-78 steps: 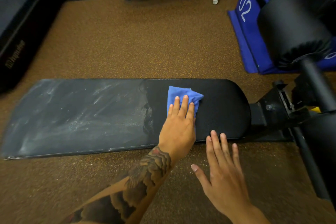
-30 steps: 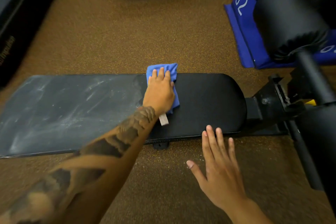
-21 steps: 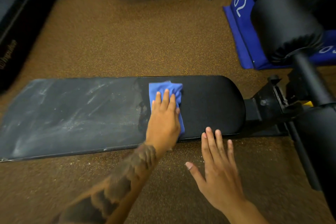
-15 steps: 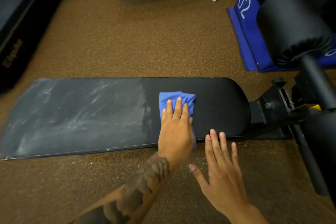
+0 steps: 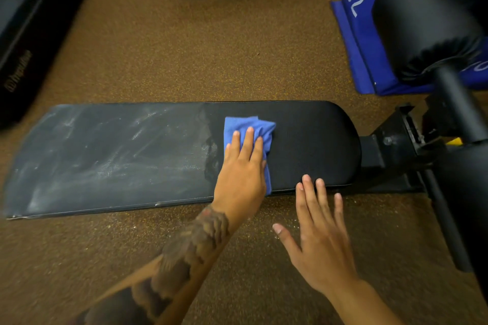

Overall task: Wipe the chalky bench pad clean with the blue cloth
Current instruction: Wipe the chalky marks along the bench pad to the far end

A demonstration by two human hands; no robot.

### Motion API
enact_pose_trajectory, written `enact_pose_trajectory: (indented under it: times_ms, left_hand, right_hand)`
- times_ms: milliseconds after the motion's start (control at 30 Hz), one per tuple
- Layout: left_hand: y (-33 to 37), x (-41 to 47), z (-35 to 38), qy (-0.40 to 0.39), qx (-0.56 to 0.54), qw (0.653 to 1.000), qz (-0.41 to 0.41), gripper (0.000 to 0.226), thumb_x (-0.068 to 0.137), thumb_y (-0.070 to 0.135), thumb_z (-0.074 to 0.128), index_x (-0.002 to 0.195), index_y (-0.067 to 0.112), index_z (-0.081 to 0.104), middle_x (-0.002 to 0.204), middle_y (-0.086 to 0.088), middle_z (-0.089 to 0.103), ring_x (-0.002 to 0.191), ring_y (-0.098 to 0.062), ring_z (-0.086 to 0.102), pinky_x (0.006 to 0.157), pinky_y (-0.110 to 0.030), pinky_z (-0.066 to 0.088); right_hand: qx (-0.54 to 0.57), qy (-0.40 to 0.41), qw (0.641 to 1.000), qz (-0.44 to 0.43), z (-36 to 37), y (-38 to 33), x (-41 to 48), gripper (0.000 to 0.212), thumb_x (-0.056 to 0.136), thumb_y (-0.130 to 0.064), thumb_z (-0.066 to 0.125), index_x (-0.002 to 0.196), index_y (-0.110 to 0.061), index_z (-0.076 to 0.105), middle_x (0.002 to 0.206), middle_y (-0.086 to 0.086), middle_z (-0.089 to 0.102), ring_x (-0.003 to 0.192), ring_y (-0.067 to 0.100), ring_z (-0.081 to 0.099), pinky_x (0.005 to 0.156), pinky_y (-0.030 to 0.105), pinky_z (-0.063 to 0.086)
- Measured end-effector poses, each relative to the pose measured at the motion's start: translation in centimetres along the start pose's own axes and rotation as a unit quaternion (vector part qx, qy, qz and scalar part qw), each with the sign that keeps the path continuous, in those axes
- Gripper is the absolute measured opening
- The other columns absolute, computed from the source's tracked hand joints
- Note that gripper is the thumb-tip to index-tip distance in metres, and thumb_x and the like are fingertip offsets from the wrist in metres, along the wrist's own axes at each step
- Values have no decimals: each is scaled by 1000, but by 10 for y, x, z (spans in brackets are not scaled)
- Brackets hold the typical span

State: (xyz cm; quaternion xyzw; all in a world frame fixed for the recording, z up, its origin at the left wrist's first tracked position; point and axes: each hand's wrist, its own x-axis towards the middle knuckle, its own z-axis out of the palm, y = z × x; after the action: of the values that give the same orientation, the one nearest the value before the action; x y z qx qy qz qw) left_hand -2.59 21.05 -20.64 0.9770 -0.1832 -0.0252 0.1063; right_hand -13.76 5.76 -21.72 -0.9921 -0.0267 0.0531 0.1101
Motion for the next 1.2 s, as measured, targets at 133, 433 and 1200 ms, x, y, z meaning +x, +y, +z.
enact_pose_trajectory:
  times_ms: [133,433,1200]
  left_hand:
    - [-4,14,-4,-23,-4,1000,-19,52,102,25,25,149,3,26,159,-17,16,145,-41,10,117,-47,10]
    - [-48,74,-19,-18,-10,998,-51,51,103,20,32,149,2,22,159,-17,13,145,-40,8,116,-49,10]
    - [-8,-53,-28,-60,-127,989,-36,70,93,55,13,153,18,6,160,3,-12,144,-16,-23,119,-35,-8]
  right_hand:
    - [3,2,1000,-2,0,1,-1,81,90,-65,27,148,-12,13,157,7,7,145,23,0,112,50,7]
    - [0,6,1000,-5,0,1,-1,80,90,-65,25,148,-12,11,157,7,6,145,23,1,112,49,5]
    - [17,39,999,7,-13,-33,5,71,93,-56,23,147,-11,17,157,7,12,145,23,2,115,47,6]
